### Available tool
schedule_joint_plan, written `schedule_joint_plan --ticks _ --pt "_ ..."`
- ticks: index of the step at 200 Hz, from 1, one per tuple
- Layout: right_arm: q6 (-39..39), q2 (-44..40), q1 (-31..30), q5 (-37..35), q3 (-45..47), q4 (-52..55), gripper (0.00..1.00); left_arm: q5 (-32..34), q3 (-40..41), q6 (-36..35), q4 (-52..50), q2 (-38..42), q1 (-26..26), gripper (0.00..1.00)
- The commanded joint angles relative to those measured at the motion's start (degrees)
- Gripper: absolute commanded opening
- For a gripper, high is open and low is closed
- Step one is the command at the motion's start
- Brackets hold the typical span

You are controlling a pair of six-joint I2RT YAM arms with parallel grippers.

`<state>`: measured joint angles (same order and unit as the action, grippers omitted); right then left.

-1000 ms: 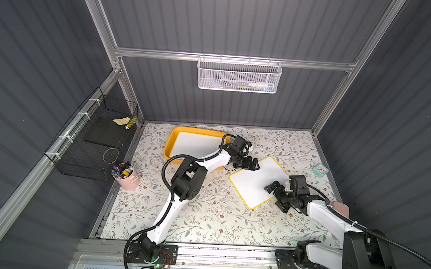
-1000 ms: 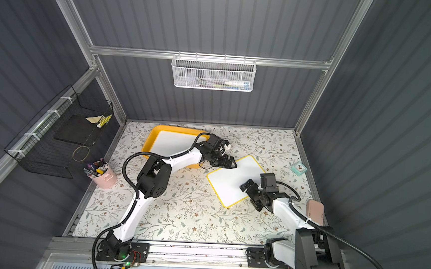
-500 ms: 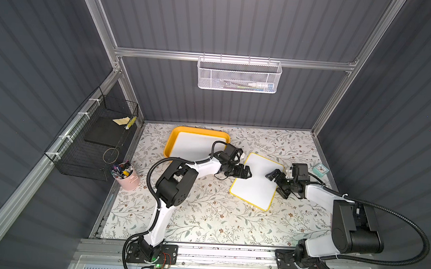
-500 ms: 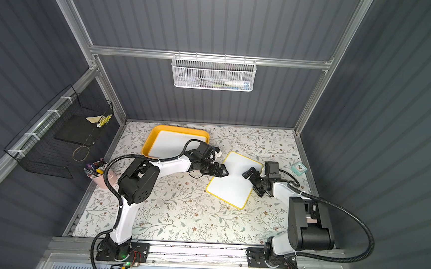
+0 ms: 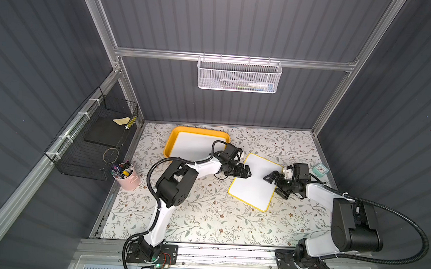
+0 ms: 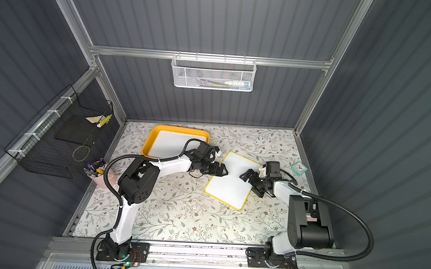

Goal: Put the whiteboard into the storage box
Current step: Pick up the whiteboard at the center of the board.

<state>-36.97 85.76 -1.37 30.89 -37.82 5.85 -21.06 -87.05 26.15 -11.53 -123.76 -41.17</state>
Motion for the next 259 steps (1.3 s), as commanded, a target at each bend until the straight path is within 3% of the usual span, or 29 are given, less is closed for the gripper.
schedule_joint_plan --ticks 1,151,231,259 --pt "0.11 -1.03 -0.78 9.49 1.26 -0.06 0.99 -2.85 1.09 1.31 -5.87 -4.20 -1.64 0.94" --pt "-5.43 -7.62 3.39 15.71 3.72 -10.87 0.83 -2.67 1.84 2.05 -4.74 -3.35 -1.64 0.94" --pt "-6.23 -8.32 4.09 16.56 4.60 -12.97 0.62 -2.85 1.88 2.16 -4.47 -3.06 -1.61 0.93" --pt "-7.50 -8.23 4.18 18.19 4.94 -15.57 0.48 -3.20 1.80 2.59 -3.74 -3.28 -1.60 0.93"
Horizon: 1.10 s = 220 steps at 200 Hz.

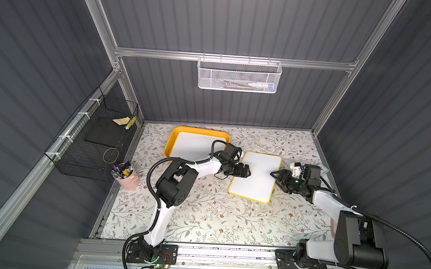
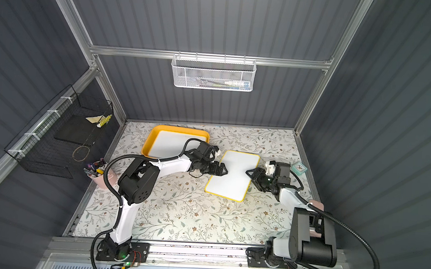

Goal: Put the whiteboard into the storage box
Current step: Pick up the whiteboard at the center of the board.

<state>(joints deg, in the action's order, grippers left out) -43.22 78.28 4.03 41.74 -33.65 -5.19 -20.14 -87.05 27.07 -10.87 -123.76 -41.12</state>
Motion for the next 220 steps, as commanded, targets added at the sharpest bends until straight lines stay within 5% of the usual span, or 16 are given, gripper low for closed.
schedule_joint_plan --ticks 1,45,140,220 --pt "-1.25 -0.76 -1.22 7.33 0.73 -4.59 0.47 -4.12 1.80 1.72 -4.36 -3.30 -1.66 0.93" --pt "-0.91 -0.06 -0.80 7.28 0.50 -4.44 0.27 -3.85 1.45 1.37 -5.04 -3.06 -1.68 0.93" --pt "4.00 -3.56 1.39 7.15 -1.54 2.46 0.02 -4.35 5.48 4.27 1.28 5.25 0.70 0.93" --pt "8.42 -8.52 2.12 14.03 -6.24 6.76 0.00 -8.64 14.42 7.50 10.34 15.75 5.47 0.93"
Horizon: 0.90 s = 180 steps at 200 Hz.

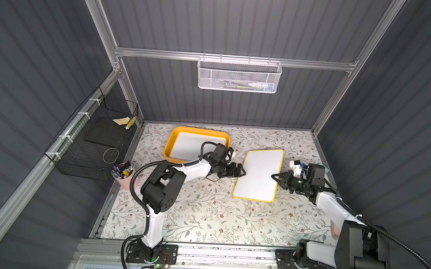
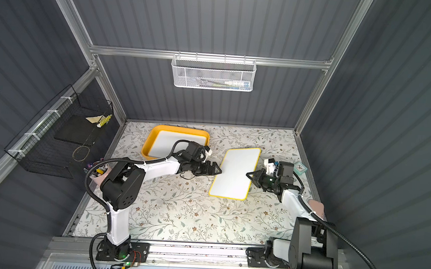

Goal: Put the whiteboard into the storage box
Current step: Pick up the whiteboard at the center of the board.

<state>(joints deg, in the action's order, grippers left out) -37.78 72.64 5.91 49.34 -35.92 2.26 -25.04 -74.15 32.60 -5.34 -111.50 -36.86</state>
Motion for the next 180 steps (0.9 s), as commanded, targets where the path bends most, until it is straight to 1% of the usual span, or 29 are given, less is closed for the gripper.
schedule_joint_plan --ticks 1,16,31,57,83,110,127,143,151,159,170,180 --pt "3.06 -2.96 0.24 6.49 -4.02 -0.60 0.00 -3.85 1.54 2.00 4.86 3.57 1.24 0.93" --pt "4.17 -3.47 0.32 7.85 -5.37 0.89 0.00 -5.37 1.97 2.46 5.46 4.89 1.91 0.91" --pt "4.21 -3.91 0.33 10.66 -6.21 0.86 0.00 -7.63 2.25 3.31 6.13 5.78 2.66 0.89" --pt "3.00 -4.03 0.32 15.03 -6.67 -1.29 0.00 -10.29 4.19 5.23 9.18 8.06 3.84 0.86" --pt "0.13 -3.57 0.24 19.71 -6.05 -5.71 0.00 -14.02 5.19 7.07 12.97 8.44 4.78 0.79" --pt "-1.69 -2.93 0.15 21.71 -5.93 -8.33 0.00 -15.90 5.15 8.71 13.46 8.46 5.64 0.73" --pt "-2.70 -3.15 0.14 22.05 -5.25 -10.11 0.00 -17.80 6.05 11.08 16.66 8.83 6.10 0.73" --pt "-4.29 -2.41 0.05 22.86 -4.91 -12.38 0.00 -20.05 6.97 14.35 20.75 9.19 6.49 0.69" --pt "-5.27 -2.03 -0.14 23.27 -4.71 -13.60 0.00 -21.22 7.45 16.34 23.42 9.35 6.56 0.67" --pt "-6.01 -1.98 -0.28 23.62 -4.52 -14.81 0.00 -21.95 7.61 17.81 24.66 9.37 6.62 0.61" --pt "-5.93 -1.98 -0.46 23.56 -4.42 -15.18 0.00 -22.63 7.38 18.37 24.85 9.57 6.64 0.58" --pt "-5.70 -1.69 -0.46 23.66 -4.59 -15.18 0.00 -23.29 7.16 18.46 24.31 9.79 6.70 0.53"
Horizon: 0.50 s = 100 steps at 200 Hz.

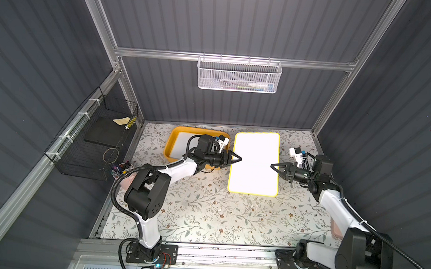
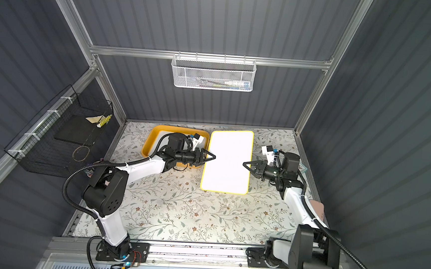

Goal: Put the whiteboard into the storage box
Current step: Pick up the whiteboard at the center of the board.

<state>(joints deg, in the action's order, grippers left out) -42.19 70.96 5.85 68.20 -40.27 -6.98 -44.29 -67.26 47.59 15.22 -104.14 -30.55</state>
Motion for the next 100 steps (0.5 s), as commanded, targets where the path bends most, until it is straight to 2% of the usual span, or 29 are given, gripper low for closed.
schedule_joint_plan --ticks 1,15,41,60,74,100 --pt "-1.30 0.02 -0.40 4.81 -0.29 -5.94 0.00 -4.04 0.24 3.47 3.67 2.52 0.39 0.52" --pt "-2.02 0.47 -0.49 5.12 -0.36 -6.68 0.00 -4.34 0.66 4.00 4.06 3.27 0.42 0.48" --pt "-1.84 0.39 -0.53 4.85 -0.08 -6.91 0.00 -6.72 1.57 6.91 8.15 4.10 0.50 0.20" --pt "-2.35 1.06 -0.55 4.42 -0.29 -6.86 0.01 -7.51 2.79 9.01 10.83 5.08 0.75 0.06" --pt "-1.46 1.18 -0.57 3.62 -0.26 -6.00 0.08 -8.19 3.58 10.55 13.07 5.59 1.13 0.00" --pt "0.69 2.19 -0.57 1.80 -0.91 -2.98 0.19 -7.79 4.84 11.76 14.37 6.94 2.04 0.00"
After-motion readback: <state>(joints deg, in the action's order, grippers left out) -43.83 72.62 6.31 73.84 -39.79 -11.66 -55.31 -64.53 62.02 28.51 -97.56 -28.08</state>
